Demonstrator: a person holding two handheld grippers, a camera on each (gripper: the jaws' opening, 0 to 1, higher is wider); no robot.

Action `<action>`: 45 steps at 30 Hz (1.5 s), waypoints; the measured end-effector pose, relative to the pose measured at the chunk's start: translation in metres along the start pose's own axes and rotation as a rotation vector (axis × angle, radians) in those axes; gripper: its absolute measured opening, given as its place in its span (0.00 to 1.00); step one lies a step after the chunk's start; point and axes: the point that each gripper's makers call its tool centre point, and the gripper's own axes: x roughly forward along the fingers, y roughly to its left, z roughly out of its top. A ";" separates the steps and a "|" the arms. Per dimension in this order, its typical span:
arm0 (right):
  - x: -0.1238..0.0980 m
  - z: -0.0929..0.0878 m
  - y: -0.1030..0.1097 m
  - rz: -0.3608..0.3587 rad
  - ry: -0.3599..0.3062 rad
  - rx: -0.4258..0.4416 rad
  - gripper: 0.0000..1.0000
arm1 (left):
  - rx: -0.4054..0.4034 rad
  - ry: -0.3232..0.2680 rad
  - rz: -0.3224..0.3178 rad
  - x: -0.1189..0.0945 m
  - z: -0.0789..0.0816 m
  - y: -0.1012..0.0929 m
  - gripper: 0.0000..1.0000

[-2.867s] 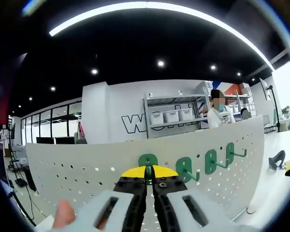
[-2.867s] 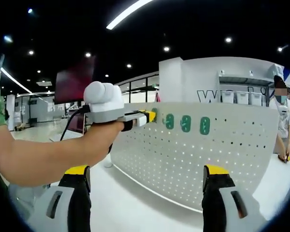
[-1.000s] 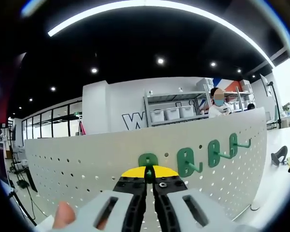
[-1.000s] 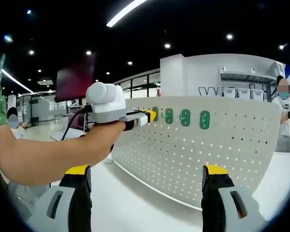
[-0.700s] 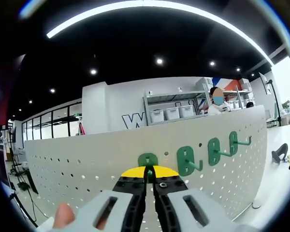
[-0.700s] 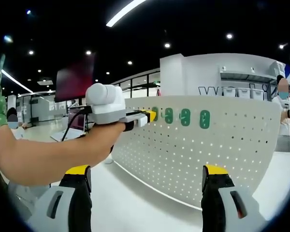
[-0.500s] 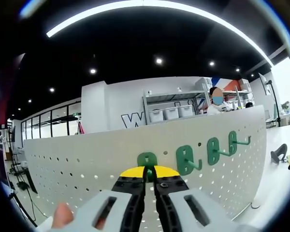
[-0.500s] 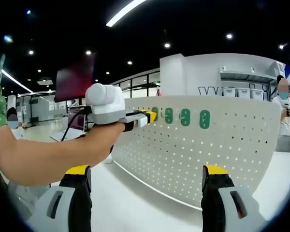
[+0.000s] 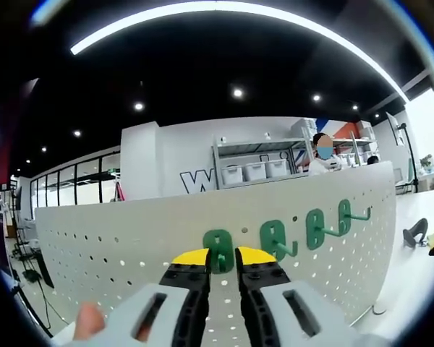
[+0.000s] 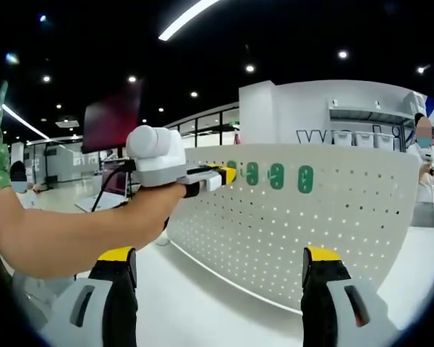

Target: Insert the hook assembly into the mounting plate slot until the hook locks in place.

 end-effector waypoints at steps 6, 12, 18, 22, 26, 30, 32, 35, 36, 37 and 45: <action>-0.002 0.001 0.002 0.001 -0.002 -0.003 0.97 | -0.019 0.002 -0.008 -0.005 -0.001 0.001 0.18; -0.004 0.002 0.004 -0.002 -0.005 -0.004 0.97 | -0.020 0.015 -0.018 -0.007 -0.003 0.000 0.22; -0.007 0.004 0.006 -0.008 -0.008 -0.003 0.97 | -0.024 0.023 -0.033 -0.011 -0.005 -0.002 0.29; -0.008 0.005 0.007 -0.011 -0.009 -0.005 0.97 | -0.032 0.033 -0.040 -0.014 -0.008 -0.002 0.34; -0.009 0.007 0.008 -0.014 -0.010 -0.006 0.97 | -0.047 0.042 -0.054 -0.019 -0.012 -0.003 0.44; -0.010 0.008 0.010 -0.016 -0.012 -0.008 0.97 | -0.061 0.067 -0.089 -0.022 -0.018 -0.008 0.52; -0.010 0.009 0.011 -0.018 -0.013 -0.008 0.97 | -0.073 0.086 -0.102 -0.024 -0.022 -0.009 0.60; -0.012 0.010 0.013 -0.023 -0.015 -0.011 0.97 | -0.077 0.101 -0.110 -0.028 -0.026 -0.009 0.66; -0.013 0.010 0.013 -0.024 -0.014 -0.011 0.97 | -0.080 0.103 -0.119 -0.031 -0.027 -0.011 0.68; -0.014 0.011 0.013 -0.026 -0.015 -0.010 0.97 | -0.083 0.106 -0.123 -0.032 -0.028 -0.012 0.70; -0.018 0.014 0.018 -0.037 -0.020 -0.013 0.97 | -0.107 0.119 -0.139 -0.041 -0.026 -0.014 0.97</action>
